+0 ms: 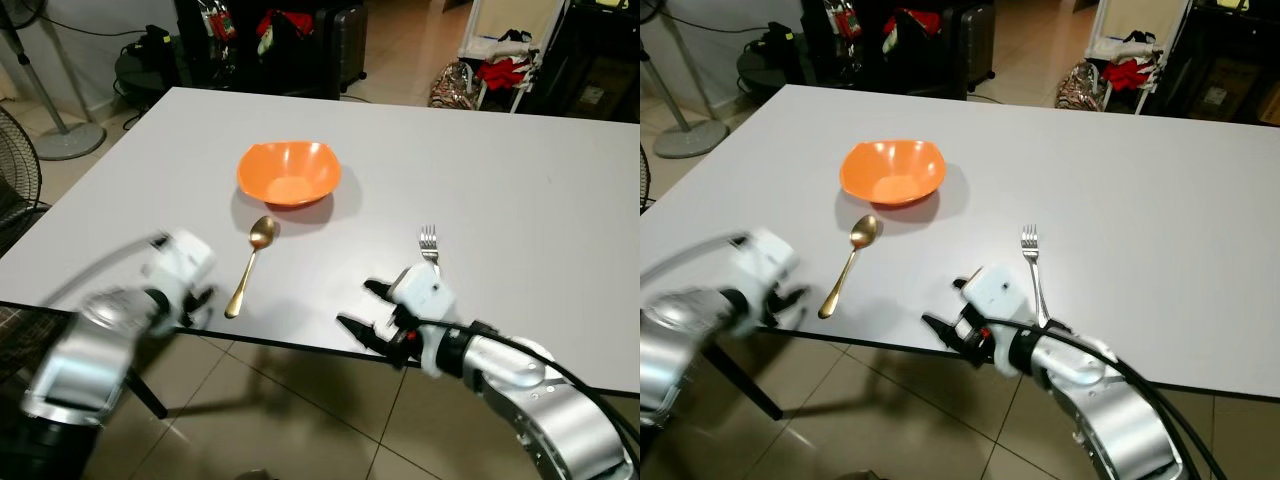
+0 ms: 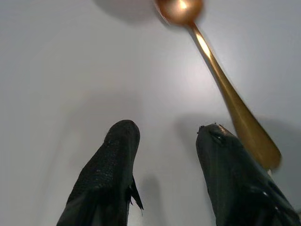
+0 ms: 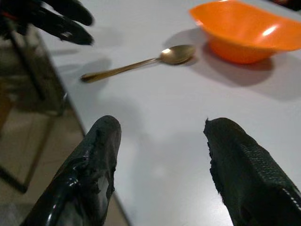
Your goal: Setting the table
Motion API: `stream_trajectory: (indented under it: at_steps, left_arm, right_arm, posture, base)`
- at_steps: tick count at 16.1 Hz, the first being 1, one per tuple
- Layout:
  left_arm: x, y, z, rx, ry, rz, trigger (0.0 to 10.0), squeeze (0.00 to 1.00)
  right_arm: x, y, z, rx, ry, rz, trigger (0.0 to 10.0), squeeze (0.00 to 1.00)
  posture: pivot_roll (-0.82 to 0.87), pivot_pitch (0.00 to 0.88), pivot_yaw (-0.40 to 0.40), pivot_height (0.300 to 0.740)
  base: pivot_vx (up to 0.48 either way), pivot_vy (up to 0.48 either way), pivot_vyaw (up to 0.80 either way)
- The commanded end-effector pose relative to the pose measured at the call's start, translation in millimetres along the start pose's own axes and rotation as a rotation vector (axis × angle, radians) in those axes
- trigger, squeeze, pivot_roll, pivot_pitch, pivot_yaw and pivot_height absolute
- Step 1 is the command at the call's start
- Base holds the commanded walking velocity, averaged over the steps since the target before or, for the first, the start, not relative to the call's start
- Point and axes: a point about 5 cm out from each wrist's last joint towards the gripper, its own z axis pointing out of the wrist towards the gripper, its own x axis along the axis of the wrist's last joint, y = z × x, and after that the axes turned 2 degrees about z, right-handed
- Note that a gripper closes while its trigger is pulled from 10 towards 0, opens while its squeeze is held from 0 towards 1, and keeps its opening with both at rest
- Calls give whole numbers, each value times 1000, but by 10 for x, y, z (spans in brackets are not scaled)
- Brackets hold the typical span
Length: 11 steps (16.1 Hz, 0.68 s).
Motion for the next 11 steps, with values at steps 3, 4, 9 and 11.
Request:
stream_trajectory:
  at_steps: [3, 4, 9, 11]
  left_arm:
    - [246, -200, -336, 178, 308, -119, 10000, 0]
    - [230, -187, -423, 234, 315, -212, 10000, 0]
    - [294, 223, -533, 340, 413, -295, 10000, 1000]
    - [337, 232, -528, 363, 471, -310, 10000, 1000]
  right_arm:
    - [0, 91, -67, -290, 85, 89, 10000, 0]
    - [-44, 92, -61, -358, 92, 170, 10000, 0]
    - [257, 441, 13, -580, 268, 10, 10000, 1000]
    - [203, 460, -35, -643, 295, 85, 10000, 1000]
  posture:
    - [22, 0, 7, 740]
    - [26, 0, 3, 740]
    - [31, 0, -11, 740]
    - [-14, 56, -6, 740]
  base:
    - [0, 0, 0]
    - [0, 0, 0]
    - [0, 0, 640]
    - [0, 0, 800]
